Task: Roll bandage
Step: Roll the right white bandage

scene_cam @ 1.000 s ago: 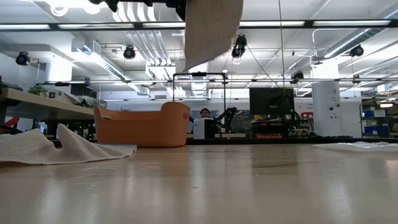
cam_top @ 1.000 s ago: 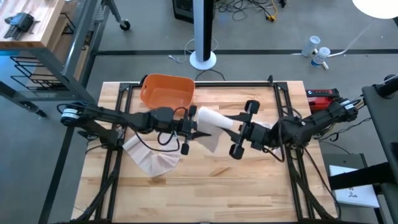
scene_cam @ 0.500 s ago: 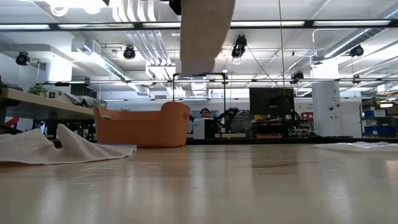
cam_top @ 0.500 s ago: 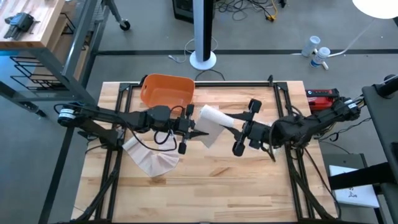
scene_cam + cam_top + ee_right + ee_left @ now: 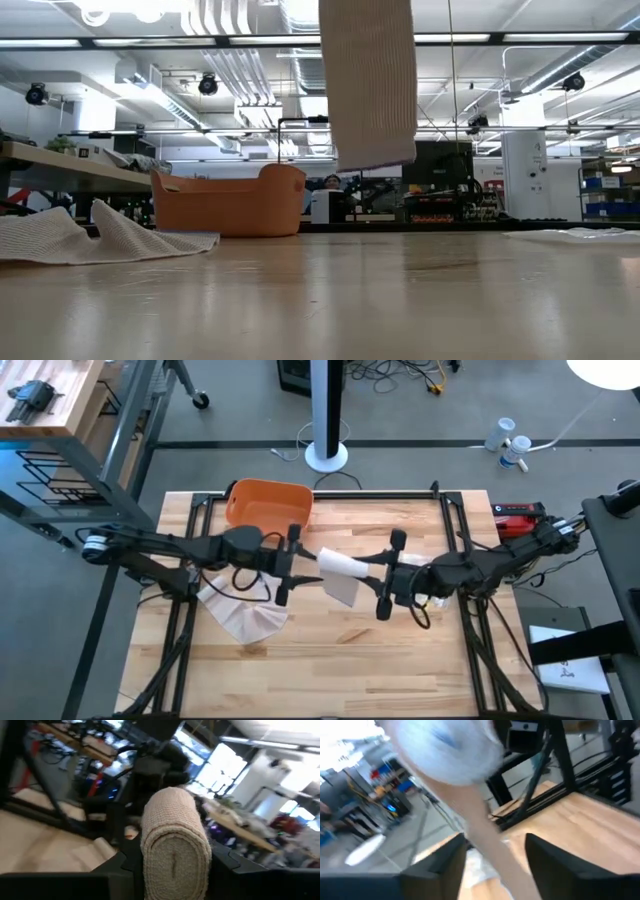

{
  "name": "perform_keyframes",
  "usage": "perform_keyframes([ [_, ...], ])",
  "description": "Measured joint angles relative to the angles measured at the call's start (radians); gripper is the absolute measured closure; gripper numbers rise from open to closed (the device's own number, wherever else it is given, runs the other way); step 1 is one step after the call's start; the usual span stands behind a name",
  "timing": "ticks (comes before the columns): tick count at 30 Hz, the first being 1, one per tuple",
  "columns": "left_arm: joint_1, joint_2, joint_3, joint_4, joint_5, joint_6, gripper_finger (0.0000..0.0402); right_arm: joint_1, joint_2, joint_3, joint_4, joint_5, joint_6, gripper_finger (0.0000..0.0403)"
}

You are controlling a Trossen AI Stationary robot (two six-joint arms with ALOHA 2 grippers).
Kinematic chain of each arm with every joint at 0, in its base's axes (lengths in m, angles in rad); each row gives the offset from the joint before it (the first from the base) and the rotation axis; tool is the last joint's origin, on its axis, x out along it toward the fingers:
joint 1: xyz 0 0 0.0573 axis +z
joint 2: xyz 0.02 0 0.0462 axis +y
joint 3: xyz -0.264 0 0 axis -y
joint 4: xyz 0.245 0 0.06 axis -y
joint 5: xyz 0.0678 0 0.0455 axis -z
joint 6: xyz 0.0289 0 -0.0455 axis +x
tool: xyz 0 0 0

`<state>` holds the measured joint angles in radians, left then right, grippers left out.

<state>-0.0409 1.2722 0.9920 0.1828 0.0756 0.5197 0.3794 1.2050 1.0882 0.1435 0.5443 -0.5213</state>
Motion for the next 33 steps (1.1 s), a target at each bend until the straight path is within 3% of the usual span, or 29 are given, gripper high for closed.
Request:
perform_keyframes([
  [8,-0.002,-0.048,0.002,0.098,-0.005,0.071,0.0089,0.000,-0.026,0.000,-0.102,-0.029,0.084,0.0279],
  [14,-0.010,0.018,0.005,0.152,0.077,0.090,0.0048,-0.007,-0.025,0.000,-0.104,-0.029,0.110,0.0279],
  [20,-0.022,0.049,0.008,0.262,0.075,0.123,0.0053,-0.007,-0.025,0.000,-0.110,-0.029,0.120,0.0279],
  [29,-0.023,0.072,0.008,0.285,0.061,0.201,0.0082,-0.038,-0.025,0.000,-0.117,-0.034,0.230,0.0279],
  [33,-0.023,0.072,0.008,0.289,0.034,0.202,0.0101,-0.045,-0.025,0.000,-0.114,-0.083,0.234,0.0279],
])
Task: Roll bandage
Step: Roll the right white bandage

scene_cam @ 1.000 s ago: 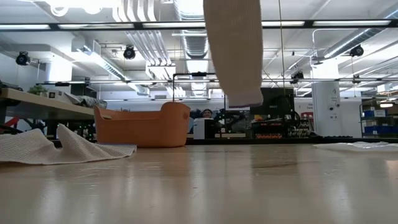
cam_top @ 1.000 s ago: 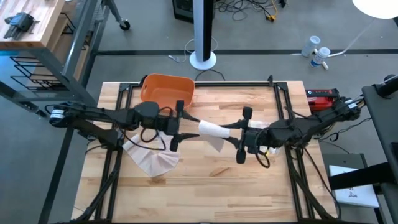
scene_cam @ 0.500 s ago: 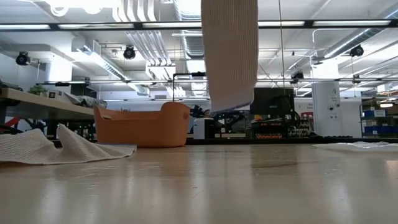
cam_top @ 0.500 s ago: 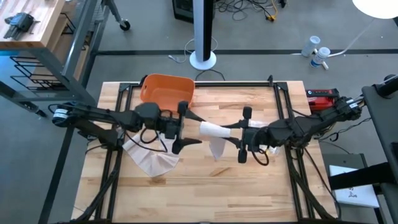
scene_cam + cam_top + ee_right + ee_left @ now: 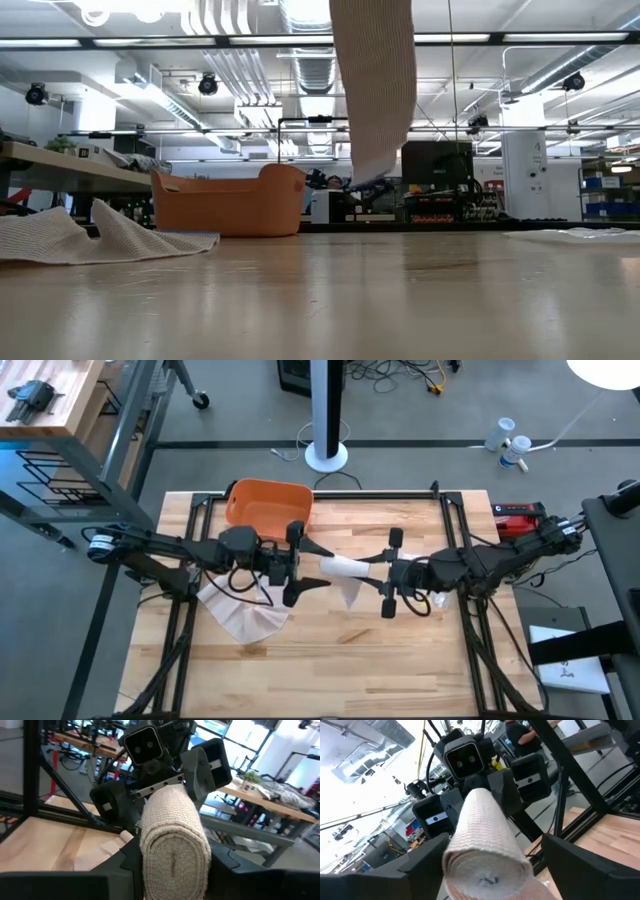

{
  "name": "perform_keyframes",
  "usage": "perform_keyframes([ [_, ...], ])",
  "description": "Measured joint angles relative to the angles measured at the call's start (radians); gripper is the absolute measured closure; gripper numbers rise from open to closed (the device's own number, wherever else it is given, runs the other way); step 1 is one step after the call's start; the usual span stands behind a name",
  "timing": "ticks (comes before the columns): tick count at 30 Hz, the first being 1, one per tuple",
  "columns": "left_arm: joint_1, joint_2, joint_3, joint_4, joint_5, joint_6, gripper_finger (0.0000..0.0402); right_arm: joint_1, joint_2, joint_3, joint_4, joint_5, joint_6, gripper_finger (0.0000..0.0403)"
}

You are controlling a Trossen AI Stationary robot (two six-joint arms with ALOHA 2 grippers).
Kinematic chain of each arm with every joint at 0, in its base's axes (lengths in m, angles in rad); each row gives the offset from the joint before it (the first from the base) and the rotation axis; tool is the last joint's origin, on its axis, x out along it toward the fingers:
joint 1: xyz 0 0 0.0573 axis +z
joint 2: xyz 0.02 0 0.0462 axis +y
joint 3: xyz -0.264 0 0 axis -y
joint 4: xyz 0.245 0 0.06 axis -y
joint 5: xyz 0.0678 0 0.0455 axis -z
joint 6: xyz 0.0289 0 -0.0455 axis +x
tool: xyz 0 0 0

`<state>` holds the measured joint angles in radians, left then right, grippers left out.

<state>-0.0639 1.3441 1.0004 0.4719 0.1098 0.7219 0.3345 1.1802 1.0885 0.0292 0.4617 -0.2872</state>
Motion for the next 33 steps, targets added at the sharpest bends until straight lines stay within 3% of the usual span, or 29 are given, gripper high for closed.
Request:
perform_keyframes([
  [6,0.000,0.000,0.000,-0.002,-0.064,0.009,0.0154,0.000,0.000,0.000,-0.012,-0.013,0.000,0.0279],
  [15,-0.001,0.000,0.000,-0.028,-0.069,0.029,0.0282,-0.001,0.001,0.000,-0.027,-0.012,-0.001,0.0279],
  [18,-0.001,-0.004,0.000,-0.054,-0.071,0.029,0.0303,-0.001,0.002,0.000,-0.032,-0.014,0.000,0.0279],
  [21,-0.001,-0.013,0.000,-0.081,-0.073,0.029,0.0283,-0.001,0.002,0.000,-0.033,-0.017,0.028,0.0279],
  [29,-0.005,-0.023,0.000,-0.096,-0.078,0.024,0.0128,-0.003,-0.029,0.000,0.000,-0.049,0.215,0.0279],
  [33,0.008,-0.007,0.000,-0.031,-0.022,-0.151,0.0077,-0.003,-0.031,0.000,0.036,-0.133,0.198,0.0279],
])
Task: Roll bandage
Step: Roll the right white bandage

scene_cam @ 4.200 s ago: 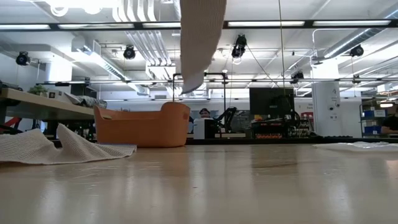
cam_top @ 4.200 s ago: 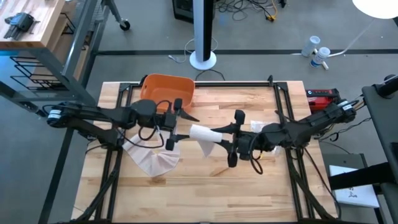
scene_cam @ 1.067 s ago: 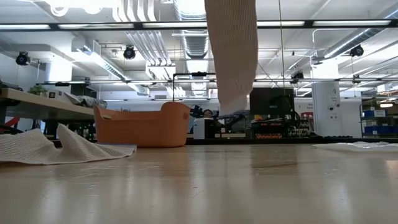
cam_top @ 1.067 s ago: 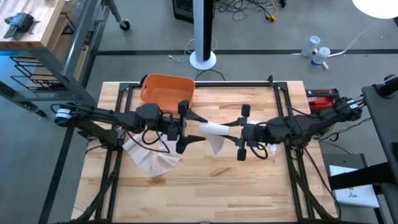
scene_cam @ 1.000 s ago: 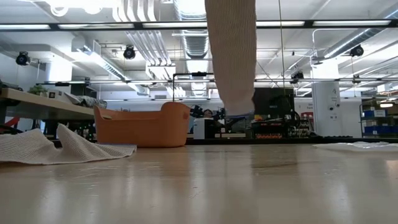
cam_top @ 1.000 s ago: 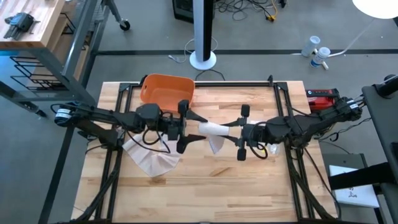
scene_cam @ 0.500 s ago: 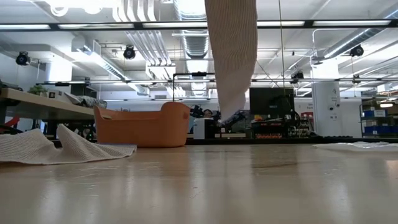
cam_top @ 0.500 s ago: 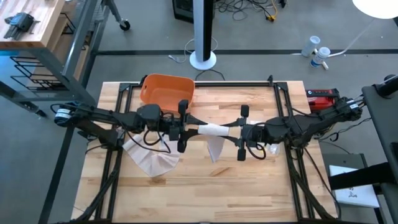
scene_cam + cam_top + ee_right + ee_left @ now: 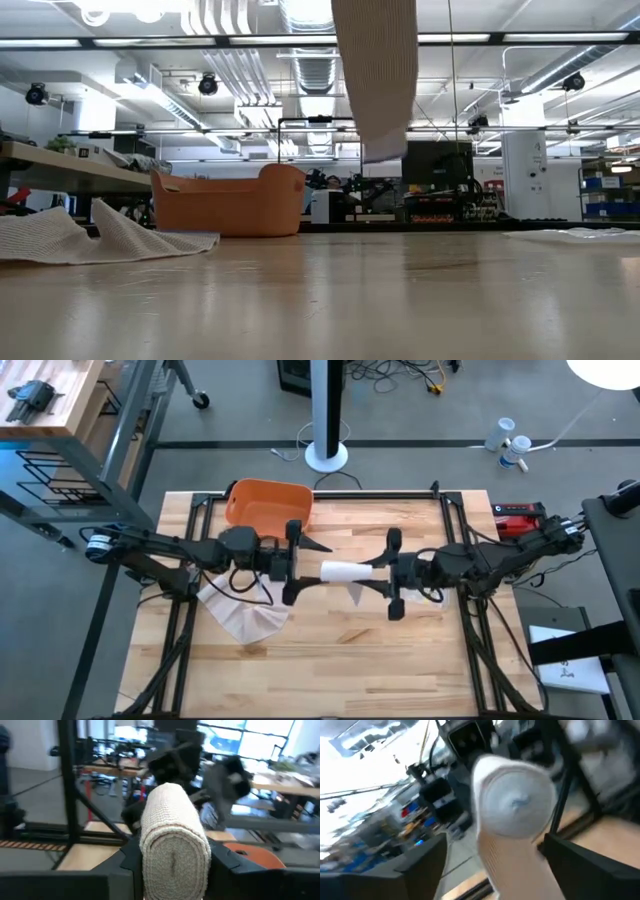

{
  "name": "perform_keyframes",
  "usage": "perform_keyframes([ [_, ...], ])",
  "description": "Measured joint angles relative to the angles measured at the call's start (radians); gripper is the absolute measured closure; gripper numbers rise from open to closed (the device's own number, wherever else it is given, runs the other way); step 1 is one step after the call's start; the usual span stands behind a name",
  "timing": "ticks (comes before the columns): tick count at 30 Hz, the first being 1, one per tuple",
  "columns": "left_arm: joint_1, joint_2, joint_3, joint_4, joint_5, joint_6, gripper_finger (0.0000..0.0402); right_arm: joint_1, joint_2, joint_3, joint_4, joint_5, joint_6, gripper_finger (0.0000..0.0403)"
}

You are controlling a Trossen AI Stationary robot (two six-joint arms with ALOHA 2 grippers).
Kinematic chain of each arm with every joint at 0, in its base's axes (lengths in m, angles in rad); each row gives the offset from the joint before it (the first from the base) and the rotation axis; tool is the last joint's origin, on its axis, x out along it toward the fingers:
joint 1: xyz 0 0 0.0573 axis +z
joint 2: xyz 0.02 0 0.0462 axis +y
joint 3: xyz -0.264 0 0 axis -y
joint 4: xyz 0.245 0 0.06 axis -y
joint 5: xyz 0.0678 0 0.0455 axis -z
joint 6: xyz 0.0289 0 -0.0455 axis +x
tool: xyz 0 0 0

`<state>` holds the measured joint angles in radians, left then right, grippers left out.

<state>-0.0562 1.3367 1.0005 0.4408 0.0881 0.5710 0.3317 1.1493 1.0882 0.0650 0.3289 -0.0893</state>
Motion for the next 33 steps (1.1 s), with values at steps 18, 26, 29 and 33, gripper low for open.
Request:
perform_keyframes([
  [18,0.020,0.159,0.017,0.100,0.117,-0.147,0.0170,0.000,-0.002,0.000,0.094,-0.041,-0.111,0.0279],
  [26,0.017,0.208,0.020,0.076,0.143,-0.228,0.0357,0.000,-0.002,0.000,0.137,0.047,-0.205,0.0279],
  [29,0.015,0.207,0.017,0.031,0.192,-0.265,0.0389,0.000,-0.002,0.000,0.149,0.100,-0.242,0.0279],
  [33,-0.006,0.205,0.004,0.022,0.219,-0.302,0.0395,0.000,-0.002,0.000,0.156,0.171,-0.331,0.0279],
])
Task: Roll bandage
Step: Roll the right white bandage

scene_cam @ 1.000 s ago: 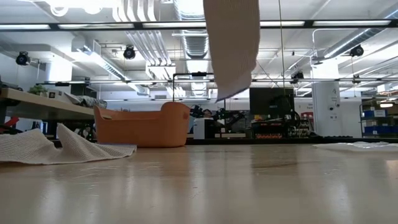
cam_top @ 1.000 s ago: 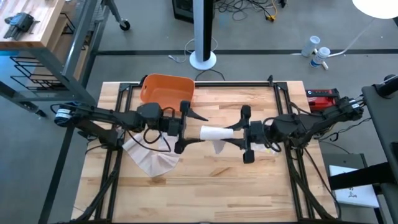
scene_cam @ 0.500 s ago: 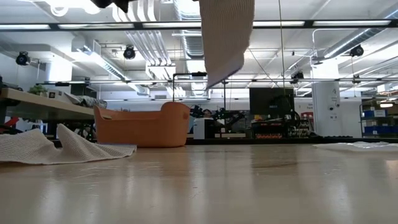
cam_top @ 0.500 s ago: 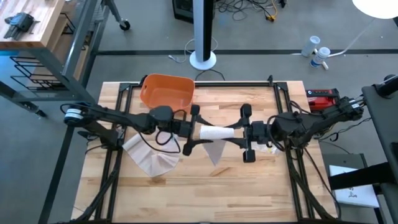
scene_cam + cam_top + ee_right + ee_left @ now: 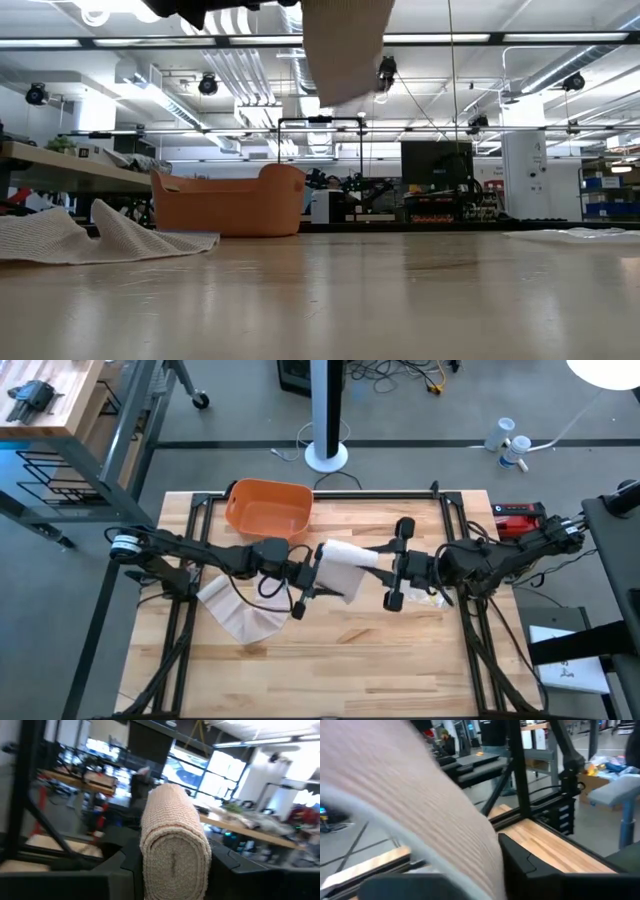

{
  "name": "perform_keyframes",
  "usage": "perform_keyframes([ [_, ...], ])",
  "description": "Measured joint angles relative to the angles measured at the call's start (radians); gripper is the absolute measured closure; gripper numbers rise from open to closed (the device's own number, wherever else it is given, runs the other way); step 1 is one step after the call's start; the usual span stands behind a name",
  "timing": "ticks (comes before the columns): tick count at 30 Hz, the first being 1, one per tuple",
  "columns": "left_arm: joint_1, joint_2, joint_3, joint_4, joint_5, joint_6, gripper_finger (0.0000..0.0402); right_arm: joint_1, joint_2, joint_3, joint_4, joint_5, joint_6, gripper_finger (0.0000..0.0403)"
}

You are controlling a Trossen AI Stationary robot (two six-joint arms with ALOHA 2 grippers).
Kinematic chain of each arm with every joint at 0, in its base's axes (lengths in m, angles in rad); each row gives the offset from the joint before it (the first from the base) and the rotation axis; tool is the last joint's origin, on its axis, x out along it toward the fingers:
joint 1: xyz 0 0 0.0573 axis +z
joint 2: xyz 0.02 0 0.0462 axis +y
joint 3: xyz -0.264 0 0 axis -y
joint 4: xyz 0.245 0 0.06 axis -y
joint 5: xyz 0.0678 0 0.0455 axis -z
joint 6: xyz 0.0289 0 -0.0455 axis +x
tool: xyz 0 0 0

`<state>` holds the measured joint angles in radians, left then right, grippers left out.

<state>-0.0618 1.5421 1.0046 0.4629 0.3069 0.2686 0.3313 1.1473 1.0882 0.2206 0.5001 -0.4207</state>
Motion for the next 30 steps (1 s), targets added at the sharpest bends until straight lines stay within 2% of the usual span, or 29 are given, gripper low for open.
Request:
perform_keyframes([
  [3,-0.024,0.000,-0.002,0.009,-0.001,0.000,0.0398,0.000,0.001,-0.002,-0.009,0.054,-0.106,0.0279],
  [9,-0.058,-0.004,-0.002,0.024,0.000,0.010,0.0399,0.000,0.045,-0.014,-0.005,0.089,-0.303,0.0279],
  [16,-0.057,-0.006,-0.003,-0.002,0.000,0.011,0.0364,0.000,0.097,-0.015,-0.007,0.132,-0.492,0.0279],
  [22,-0.053,-0.023,-0.003,-0.101,-0.005,0.057,0.0300,0.021,0.097,-0.015,-0.006,0.139,-0.517,0.0279],
  [27,-0.045,-0.078,-0.004,-0.161,-0.010,0.048,0.0228,0.071,0.085,-0.014,-0.004,0.203,-0.623,0.0279],
  [30,-0.044,-0.117,-0.004,-0.224,-0.087,0.059,0.0187,0.102,0.085,-0.014,-0.007,0.227,-0.720,0.0279],
])
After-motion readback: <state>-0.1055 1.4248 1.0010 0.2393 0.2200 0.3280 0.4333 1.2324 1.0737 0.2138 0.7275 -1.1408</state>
